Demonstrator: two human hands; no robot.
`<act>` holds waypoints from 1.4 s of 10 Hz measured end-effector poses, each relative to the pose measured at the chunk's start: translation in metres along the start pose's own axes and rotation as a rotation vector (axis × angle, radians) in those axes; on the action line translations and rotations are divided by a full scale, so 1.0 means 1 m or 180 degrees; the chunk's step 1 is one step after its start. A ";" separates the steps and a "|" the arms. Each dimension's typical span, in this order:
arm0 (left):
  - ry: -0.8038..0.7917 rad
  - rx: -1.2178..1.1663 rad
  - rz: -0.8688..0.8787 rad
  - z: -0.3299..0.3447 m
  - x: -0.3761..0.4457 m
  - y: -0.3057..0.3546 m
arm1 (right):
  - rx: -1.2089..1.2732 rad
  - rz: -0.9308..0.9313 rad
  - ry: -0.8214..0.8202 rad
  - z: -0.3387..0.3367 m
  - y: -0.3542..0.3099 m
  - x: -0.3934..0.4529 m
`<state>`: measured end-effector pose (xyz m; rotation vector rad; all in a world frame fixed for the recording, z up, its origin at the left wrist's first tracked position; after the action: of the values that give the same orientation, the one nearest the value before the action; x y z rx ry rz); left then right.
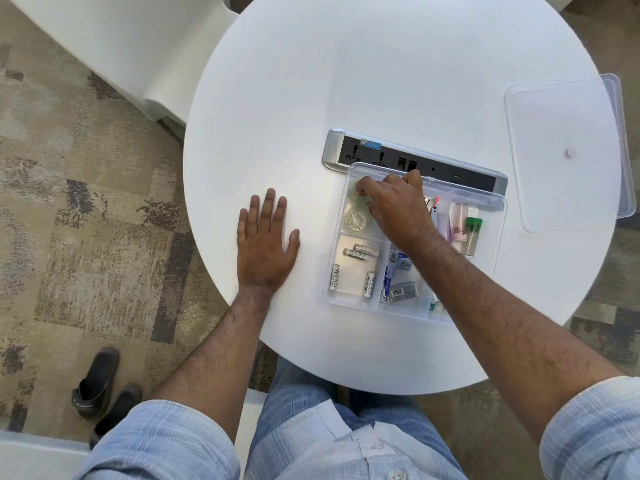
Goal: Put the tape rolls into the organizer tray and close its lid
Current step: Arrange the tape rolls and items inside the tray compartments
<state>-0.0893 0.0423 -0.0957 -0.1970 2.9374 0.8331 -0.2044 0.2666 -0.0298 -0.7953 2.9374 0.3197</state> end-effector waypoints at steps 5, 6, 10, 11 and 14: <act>-0.0001 0.0004 0.0001 0.000 0.000 0.001 | 0.0455 0.0510 -0.0184 -0.010 0.002 -0.029; -0.0009 0.0005 0.0001 0.000 0.000 0.001 | 0.0128 0.0587 -0.0357 -0.006 -0.005 -0.021; 0.0001 0.0002 0.0012 0.000 0.000 0.001 | -0.0009 0.0724 -0.0346 -0.007 -0.006 -0.016; 0.0008 0.0007 0.0003 0.000 0.000 0.001 | -0.0016 0.0717 -0.0322 -0.008 -0.006 -0.015; -0.0002 0.0006 -0.0005 0.000 0.000 0.001 | -0.0032 0.0699 -0.0362 -0.009 -0.006 -0.015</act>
<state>-0.0896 0.0430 -0.0952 -0.1989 2.9370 0.8301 -0.1885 0.2668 -0.0197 -0.4391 2.9196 0.3812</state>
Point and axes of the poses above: each hand's wrist, its own x-axis towards the middle knuckle, its own z-axis out of the palm, y = z × x, the point moved 5 cm from there along x, towards the middle knuckle, and after that the axes turned 13 degrees about -x, right-handed, at the moved point
